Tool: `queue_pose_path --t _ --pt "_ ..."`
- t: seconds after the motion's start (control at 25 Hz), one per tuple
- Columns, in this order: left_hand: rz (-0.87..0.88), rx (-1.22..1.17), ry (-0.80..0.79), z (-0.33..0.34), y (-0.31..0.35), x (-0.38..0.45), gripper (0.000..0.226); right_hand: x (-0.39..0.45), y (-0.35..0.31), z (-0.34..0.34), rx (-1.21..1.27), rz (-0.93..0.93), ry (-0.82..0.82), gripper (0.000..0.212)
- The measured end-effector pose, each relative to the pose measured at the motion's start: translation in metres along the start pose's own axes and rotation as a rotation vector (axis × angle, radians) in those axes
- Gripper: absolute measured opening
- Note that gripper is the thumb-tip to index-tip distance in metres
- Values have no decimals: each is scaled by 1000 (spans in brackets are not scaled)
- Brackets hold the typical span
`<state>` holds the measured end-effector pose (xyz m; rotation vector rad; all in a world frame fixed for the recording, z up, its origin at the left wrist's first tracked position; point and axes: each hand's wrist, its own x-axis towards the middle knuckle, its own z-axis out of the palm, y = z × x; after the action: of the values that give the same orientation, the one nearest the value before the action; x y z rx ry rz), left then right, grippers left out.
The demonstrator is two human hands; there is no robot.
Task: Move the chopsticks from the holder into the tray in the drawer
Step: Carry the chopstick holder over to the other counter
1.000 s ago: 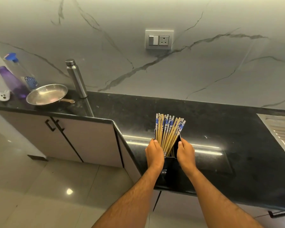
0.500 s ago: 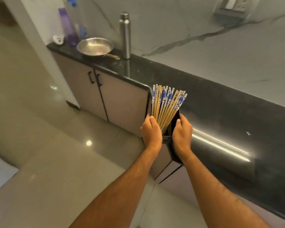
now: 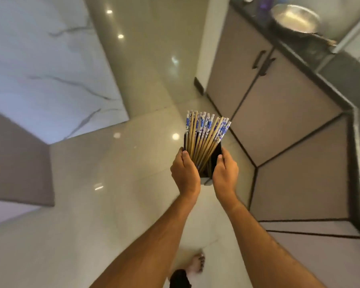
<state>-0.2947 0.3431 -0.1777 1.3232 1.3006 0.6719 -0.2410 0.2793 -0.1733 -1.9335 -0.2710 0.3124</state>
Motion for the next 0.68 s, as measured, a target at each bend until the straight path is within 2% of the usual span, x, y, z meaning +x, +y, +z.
queue_pose_path --t 0.16,0.28,0.44,0.68 --pt "-78 -40 200 -122 -42 22 54 -79 -6 99 0 -50 -185 36" --pt "-124 -102 343 -228 -71 25 42 -156 -14 170 -24 -62 -353 37" --pt "-185 -184 519 -359 -105 14 44 -259 -38 252 -60 -121 -560 38" --pt "-275 -284 886 -564 -159 -28 34 -449 -73 362 -114 -280 -920 39"
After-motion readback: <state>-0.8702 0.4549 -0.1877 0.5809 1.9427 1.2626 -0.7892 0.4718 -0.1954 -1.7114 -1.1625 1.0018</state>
